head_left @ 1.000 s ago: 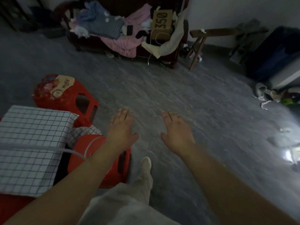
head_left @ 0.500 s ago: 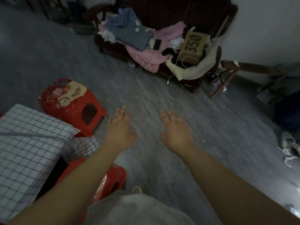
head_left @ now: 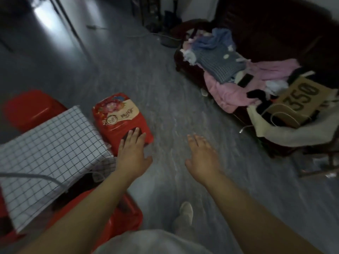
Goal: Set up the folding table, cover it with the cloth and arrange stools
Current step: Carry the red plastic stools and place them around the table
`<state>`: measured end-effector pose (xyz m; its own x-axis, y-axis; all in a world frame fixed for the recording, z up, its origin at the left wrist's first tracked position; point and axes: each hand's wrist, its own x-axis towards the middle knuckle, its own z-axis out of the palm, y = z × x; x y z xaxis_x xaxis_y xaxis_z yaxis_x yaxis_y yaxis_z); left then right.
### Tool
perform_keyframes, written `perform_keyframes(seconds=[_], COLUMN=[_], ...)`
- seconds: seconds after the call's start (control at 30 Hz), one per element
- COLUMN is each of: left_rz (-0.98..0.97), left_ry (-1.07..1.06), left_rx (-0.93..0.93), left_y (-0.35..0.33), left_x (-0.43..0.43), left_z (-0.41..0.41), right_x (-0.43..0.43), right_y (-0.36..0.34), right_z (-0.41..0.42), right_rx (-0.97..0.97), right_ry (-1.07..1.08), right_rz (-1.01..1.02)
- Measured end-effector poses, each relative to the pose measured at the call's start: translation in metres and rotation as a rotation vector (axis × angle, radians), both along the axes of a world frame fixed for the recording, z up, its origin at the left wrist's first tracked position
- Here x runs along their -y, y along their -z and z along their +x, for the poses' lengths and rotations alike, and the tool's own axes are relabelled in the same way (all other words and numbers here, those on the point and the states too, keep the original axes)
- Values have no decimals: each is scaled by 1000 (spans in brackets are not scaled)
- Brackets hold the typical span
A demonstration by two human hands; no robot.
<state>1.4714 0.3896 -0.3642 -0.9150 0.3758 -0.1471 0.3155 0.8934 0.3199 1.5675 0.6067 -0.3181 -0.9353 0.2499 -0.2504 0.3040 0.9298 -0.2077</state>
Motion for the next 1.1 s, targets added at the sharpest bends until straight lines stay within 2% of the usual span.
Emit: perform_keyframes(seconds=[0.2, 0.43, 0.63, 0.93, 1.1], left_rz=[-5, -26, -21, -76, -106], left_ry=[-235, -473, -598, -552, -686], left_rx=[-29, -31, 31, 144, 208], left_y=[-9, 9, 47, 88, 135], left_x=[-20, 6, 35, 64, 67], left_z=[-52, -118, -188, -327, -378], right_x=[-35, -12, 19, 67, 87], right_y=[-2, 11, 36, 75, 117], right_z=[-113, -223, -321, -467, -527], right_rx=[-41, 6, 55, 124, 247], right_ry=[-231, -452, -494, -490, -541], right_rz=[-21, -98, -84, -62, -87])
